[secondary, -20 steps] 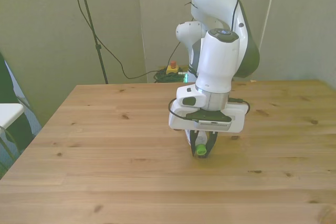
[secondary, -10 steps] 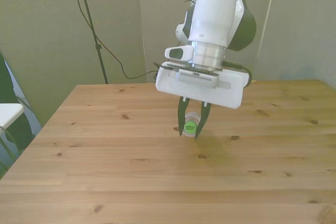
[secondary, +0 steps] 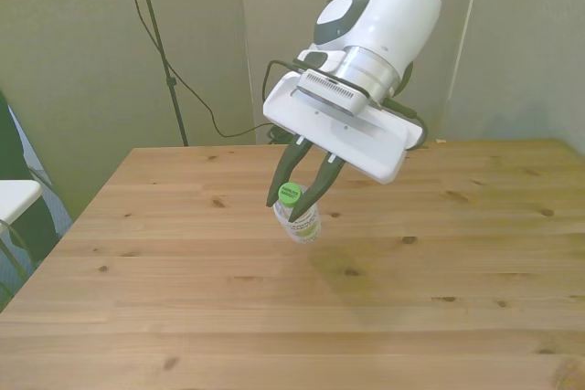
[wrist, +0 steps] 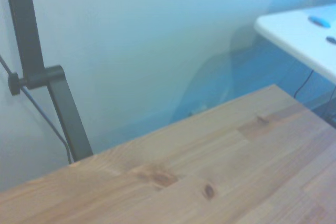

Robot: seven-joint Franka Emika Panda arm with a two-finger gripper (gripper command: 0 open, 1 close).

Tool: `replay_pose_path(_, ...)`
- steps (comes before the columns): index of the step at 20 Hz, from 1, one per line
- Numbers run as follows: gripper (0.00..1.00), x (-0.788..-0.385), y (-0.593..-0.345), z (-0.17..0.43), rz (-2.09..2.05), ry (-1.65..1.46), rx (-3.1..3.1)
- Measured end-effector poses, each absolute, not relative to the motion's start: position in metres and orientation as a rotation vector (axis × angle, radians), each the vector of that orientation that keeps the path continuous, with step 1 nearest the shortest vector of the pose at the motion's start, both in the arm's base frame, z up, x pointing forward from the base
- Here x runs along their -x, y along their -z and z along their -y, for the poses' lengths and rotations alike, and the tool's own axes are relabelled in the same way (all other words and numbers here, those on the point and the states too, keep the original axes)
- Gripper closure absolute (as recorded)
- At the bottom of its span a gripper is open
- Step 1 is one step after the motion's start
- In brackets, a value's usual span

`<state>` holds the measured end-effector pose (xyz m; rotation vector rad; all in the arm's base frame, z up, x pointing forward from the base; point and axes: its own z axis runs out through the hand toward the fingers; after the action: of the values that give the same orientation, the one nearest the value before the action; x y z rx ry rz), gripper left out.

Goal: Stand the water bottle

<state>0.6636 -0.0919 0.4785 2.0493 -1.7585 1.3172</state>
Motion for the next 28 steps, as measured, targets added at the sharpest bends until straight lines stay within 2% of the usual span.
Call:
replay_pose_path(3,1.00,-0.665,-0.470,0.078,1.775,-1.433,-1.952)
replay_pose_path(10,1.00,-0.677,-0.433,0.065,1.828,-1.556,-1.745)
replay_pose_path(18,1.00,-0.699,-0.432,0.068,1.894,-1.738,-1.453)
replay_pose_path(22,1.00,-0.712,-0.425,0.066,1.895,-1.764,-1.369)
replay_pose_path(26,1.00,-0.726,-0.429,0.064,1.895,-1.791,-1.323)
replay_pose_path(28,1.00,-0.728,-0.421,0.064,1.890,-1.782,-1.328)
